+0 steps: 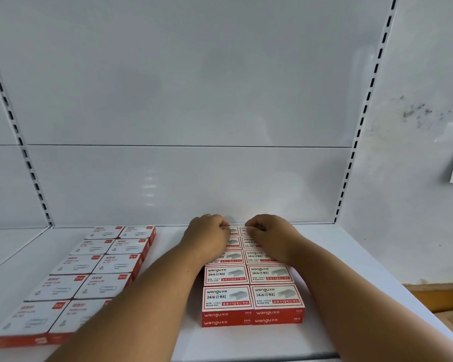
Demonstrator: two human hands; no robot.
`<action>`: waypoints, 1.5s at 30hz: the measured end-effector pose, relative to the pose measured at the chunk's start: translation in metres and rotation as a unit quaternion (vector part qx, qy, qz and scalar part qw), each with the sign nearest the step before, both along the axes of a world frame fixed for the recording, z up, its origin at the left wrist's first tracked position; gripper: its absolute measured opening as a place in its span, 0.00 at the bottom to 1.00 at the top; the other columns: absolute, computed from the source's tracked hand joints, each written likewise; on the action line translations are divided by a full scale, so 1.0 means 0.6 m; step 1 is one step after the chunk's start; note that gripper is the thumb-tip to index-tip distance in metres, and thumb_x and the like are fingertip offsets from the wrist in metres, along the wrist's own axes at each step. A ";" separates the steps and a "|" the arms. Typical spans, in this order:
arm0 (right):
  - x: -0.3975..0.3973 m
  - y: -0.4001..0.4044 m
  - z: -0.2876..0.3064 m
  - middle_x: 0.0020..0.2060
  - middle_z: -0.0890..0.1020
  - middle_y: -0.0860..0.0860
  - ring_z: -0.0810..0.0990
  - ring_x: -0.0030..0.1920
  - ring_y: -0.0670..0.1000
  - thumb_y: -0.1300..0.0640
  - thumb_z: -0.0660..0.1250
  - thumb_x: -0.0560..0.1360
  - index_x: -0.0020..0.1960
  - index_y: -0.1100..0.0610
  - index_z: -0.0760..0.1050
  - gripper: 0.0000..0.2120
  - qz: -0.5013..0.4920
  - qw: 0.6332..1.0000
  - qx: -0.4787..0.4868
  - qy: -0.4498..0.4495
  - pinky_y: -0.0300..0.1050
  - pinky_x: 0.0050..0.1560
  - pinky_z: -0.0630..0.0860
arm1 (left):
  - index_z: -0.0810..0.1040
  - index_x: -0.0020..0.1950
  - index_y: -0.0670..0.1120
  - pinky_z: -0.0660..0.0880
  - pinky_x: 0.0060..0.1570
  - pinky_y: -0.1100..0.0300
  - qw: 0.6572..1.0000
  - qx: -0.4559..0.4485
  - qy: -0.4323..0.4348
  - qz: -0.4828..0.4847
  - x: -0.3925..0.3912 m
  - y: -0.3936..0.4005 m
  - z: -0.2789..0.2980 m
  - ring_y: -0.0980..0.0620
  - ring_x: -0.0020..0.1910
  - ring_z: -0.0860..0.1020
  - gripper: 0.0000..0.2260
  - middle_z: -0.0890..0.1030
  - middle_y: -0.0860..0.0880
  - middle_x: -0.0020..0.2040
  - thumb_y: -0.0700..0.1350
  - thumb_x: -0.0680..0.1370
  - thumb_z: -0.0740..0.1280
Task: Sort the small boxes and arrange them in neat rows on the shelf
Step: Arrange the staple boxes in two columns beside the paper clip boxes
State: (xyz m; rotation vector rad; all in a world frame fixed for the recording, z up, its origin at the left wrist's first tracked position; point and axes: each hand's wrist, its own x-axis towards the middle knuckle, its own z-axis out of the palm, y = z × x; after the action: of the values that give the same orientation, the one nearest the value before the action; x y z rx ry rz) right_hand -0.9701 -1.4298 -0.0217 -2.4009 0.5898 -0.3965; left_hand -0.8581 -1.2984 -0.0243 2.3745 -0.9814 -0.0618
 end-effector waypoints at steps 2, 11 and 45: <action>-0.004 -0.003 -0.002 0.41 0.83 0.46 0.81 0.44 0.50 0.50 0.61 0.79 0.47 0.52 0.79 0.10 -0.002 1.000 0.026 -0.011 0.44 0.47 0.75 | 0.82 0.56 0.50 0.75 0.55 0.55 1.000 -0.013 0.025 -0.005 0.004 0.003 -0.001 0.51 0.53 0.78 0.13 0.81 0.51 0.56 0.50 0.81 0.58; -0.033 -0.049 -0.002 0.41 0.83 0.57 0.79 0.39 0.56 0.46 0.60 0.79 0.46 0.63 0.78 0.20 -0.155 0.986 0.026 -0.058 0.47 0.43 0.74 | 0.77 0.55 0.46 0.70 0.36 0.60 0.995 -0.004 -0.002 0.102 0.017 0.021 -0.001 0.50 0.45 0.80 0.12 0.81 0.48 0.49 0.48 0.81 0.57; -0.023 -0.032 0.012 0.48 0.83 0.54 0.80 0.49 0.56 0.42 0.52 0.82 0.49 0.58 0.79 0.24 -0.059 0.980 -0.099 0.163 0.46 0.51 0.73 | 0.72 0.38 0.48 0.69 0.46 0.56 0.986 0.151 -0.017 0.072 0.027 0.023 0.002 0.48 0.44 0.75 0.18 0.73 0.51 0.36 0.53 0.83 0.52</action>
State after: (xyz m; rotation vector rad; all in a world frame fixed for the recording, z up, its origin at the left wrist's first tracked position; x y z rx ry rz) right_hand -0.9840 -1.4488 -0.0145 -2.6532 0.8774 -0.1131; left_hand -0.8418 -1.2849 -0.0231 2.7257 -0.8620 -0.1231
